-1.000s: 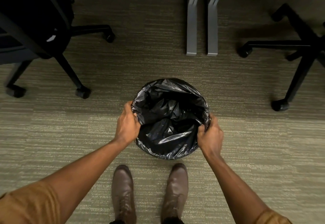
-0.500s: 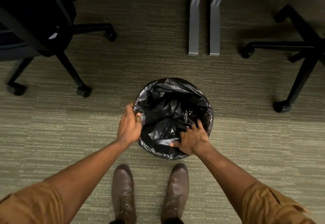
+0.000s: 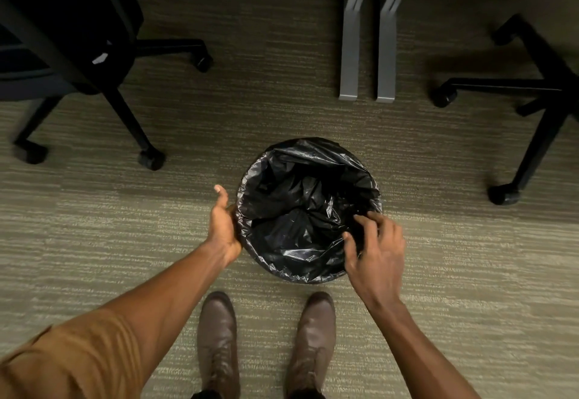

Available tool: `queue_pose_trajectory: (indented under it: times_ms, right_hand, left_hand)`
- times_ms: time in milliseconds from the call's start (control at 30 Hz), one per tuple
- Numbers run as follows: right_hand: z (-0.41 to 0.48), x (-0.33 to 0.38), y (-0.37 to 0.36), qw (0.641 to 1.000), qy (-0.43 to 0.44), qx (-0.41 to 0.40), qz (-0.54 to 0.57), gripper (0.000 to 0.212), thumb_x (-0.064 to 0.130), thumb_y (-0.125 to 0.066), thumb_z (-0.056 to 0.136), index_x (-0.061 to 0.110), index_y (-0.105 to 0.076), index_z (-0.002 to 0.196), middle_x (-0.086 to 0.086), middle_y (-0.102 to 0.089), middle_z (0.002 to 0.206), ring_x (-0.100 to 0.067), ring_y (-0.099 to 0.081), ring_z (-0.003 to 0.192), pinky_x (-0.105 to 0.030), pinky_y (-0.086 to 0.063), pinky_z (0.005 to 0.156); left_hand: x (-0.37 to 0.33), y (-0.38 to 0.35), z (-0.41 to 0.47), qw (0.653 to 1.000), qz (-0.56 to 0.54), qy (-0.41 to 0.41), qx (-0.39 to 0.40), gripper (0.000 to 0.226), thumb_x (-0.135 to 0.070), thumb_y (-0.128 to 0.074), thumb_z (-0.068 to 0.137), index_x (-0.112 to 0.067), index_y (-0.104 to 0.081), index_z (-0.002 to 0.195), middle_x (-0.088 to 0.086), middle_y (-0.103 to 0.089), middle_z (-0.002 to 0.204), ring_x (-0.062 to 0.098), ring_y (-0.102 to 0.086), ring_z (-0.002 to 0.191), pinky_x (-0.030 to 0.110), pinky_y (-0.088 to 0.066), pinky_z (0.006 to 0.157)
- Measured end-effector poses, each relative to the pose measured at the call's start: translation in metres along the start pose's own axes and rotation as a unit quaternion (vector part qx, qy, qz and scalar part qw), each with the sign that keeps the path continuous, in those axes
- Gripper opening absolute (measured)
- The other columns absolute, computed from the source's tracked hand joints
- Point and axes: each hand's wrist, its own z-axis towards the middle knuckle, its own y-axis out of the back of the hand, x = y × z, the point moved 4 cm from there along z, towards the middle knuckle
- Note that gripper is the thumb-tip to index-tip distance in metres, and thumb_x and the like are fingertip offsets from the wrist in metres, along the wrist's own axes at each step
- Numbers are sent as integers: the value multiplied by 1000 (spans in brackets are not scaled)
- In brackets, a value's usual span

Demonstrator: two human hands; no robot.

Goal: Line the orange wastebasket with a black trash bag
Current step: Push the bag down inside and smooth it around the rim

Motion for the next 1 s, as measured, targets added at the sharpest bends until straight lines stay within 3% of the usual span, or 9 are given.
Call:
queue_pose_trajectory:
  times_ms: [133,233,333,433,567,667,733,800,1000]
  right_hand:
    - [-24,-19,-4,927,-253,-50,273,43,40,-69,103,14,-59,135,-8,-60,133,-23,-61,117,-48,-61,94]
    - [-38,-21,-12,804,-398,-53,439,52,55,-68,97,21,-57,135,-4,-67,126,-22,-68,116,-47,-61,99]
    - [-44,-18,-16,851,-361,-28,380,53,51,-76,93,25,-60,135,1,-70,123,-11,-70,108,-33,-61,91]
    - [-45,-20,-25,871,-361,-27,331,44,31,-78,98,16,-63,136,-1,-73,110,-17,-73,97,-38,-64,84]
    - [-39,-22,-31,887,-363,-12,284,40,26,-74,101,8,-64,135,-2,-75,92,-30,-76,85,-41,-63,75]
    - [-30,-21,-29,902,-357,28,241,57,43,-65,105,4,-59,146,6,-71,88,-27,-75,88,-30,-55,69]
    - [-19,-18,-22,931,-321,47,167,81,64,-53,105,4,-44,158,-13,-72,128,-34,-69,119,-47,-60,96]
    - [1,-11,-11,969,-231,39,77,94,74,-45,101,5,-33,164,-21,-44,166,-38,-44,151,-58,-34,125]
    - [112,26,0,984,-31,118,134,91,81,-48,95,23,-38,164,-8,-46,168,-27,-41,154,-61,-27,128]
  left_hand:
    - [4,22,5,973,81,-40,-213,29,-15,-54,106,-9,-82,103,13,-80,111,26,-75,89,40,-63,72]
    - [8,34,-1,953,138,-50,-264,25,-17,-59,106,-14,-78,90,9,-76,96,25,-67,85,36,-54,65]
    - [3,33,-15,952,151,-106,-243,68,-70,-51,105,-7,-77,99,12,-73,94,27,-66,86,43,-55,81]
    - [-4,27,-23,934,219,-184,-213,89,-80,-56,95,7,-72,101,10,-66,92,23,-59,83,43,-55,86]
    - [-9,13,-30,885,346,-249,-186,30,-43,-83,94,-14,-74,91,1,-78,84,20,-70,78,30,-58,72]
    - [-11,8,-33,844,434,-250,-194,18,-26,-82,97,-12,-76,106,3,-81,92,29,-79,87,45,-66,80]
    - [-12,8,-34,833,455,-246,-194,21,-25,-81,98,-10,-75,112,1,-81,93,30,-80,87,50,-67,81]
    - [-13,10,-35,830,461,-251,-189,23,-24,-81,98,-9,-74,115,2,-82,93,32,-81,87,52,-67,80]
    - [-14,10,-35,819,479,-257,-184,22,-29,-81,98,-13,-71,109,4,-81,87,31,-79,79,52,-66,77]
